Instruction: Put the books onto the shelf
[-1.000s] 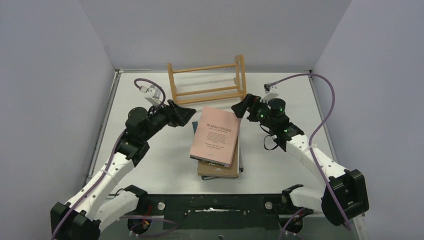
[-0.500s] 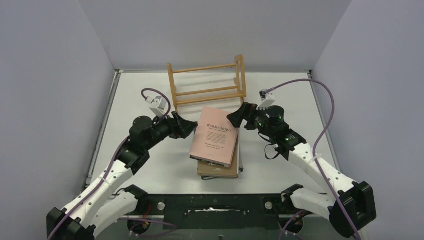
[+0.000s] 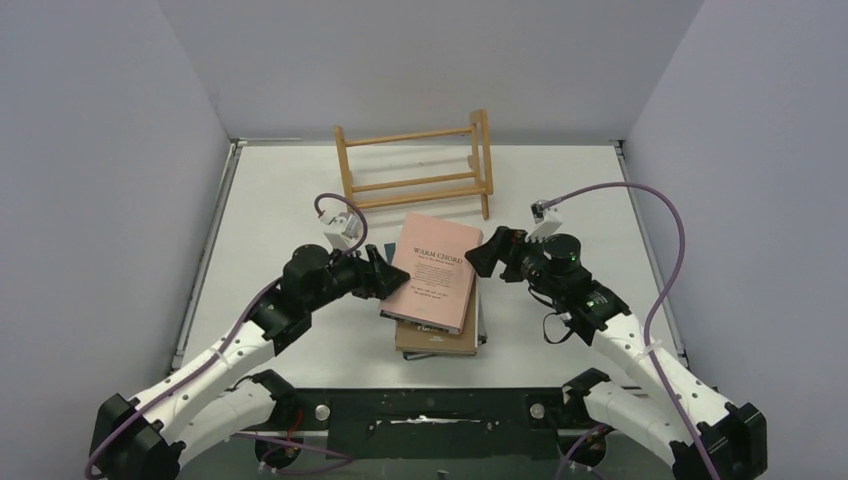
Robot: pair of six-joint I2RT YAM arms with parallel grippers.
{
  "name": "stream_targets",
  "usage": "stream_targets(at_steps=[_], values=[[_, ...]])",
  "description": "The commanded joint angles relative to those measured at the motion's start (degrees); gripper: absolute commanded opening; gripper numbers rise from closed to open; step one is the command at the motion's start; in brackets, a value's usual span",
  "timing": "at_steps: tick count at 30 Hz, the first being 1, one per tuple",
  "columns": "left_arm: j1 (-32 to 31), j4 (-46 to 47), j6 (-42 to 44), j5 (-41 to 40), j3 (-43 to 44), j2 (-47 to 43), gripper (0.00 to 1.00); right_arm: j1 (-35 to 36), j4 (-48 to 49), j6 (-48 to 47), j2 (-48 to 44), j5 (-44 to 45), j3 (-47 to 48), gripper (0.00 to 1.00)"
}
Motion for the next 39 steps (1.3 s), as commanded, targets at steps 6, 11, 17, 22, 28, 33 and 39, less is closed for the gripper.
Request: stream_targets(at_steps=[6, 11, 17, 22, 28, 33, 39], values=[[-6.7, 4.6, -0.6, -4.2, 2.5, 4.7, 0.69, 2.0, 0.6, 2.8, -4.6, -1.7, -2.4, 0.98], [-11.2, 5.1, -0.4, -7.3, 5.2, 8.0, 0.69, 2.7, 1.1, 4.0, -5.5, -1.9, -4.3, 0.98], [-14.1, 6.3, -0.4, -8.8, 7.2, 11.1, 0.69, 2.9, 0.5, 4.8, -7.9, -1.9, -6.6, 0.98], [-14.9, 7.4, -0.6, -9.2, 8.1, 13.5, 0.69, 2.9, -0.3, 5.7, -9.6, -2.2, -7.7, 0.98], [-15.6, 8.7, -0.8, -9.9, 8.2, 15.0, 0.69, 2.8, 0.2, 8.0, -12.2, -3.9, -10.9, 0.98], [-15.8, 9.4, -1.2, -10.4, 7.8, 15.9, 0.69, 2.4, 5.0, 11.0, -15.9, -7.0, -15.8, 0.99], [-15.8, 11.0, -1.6, -10.3, 7.2, 16.9, 0.69, 2.3, 11.3, 14.6, -20.2, -9.6, -19.4, 0.87]])
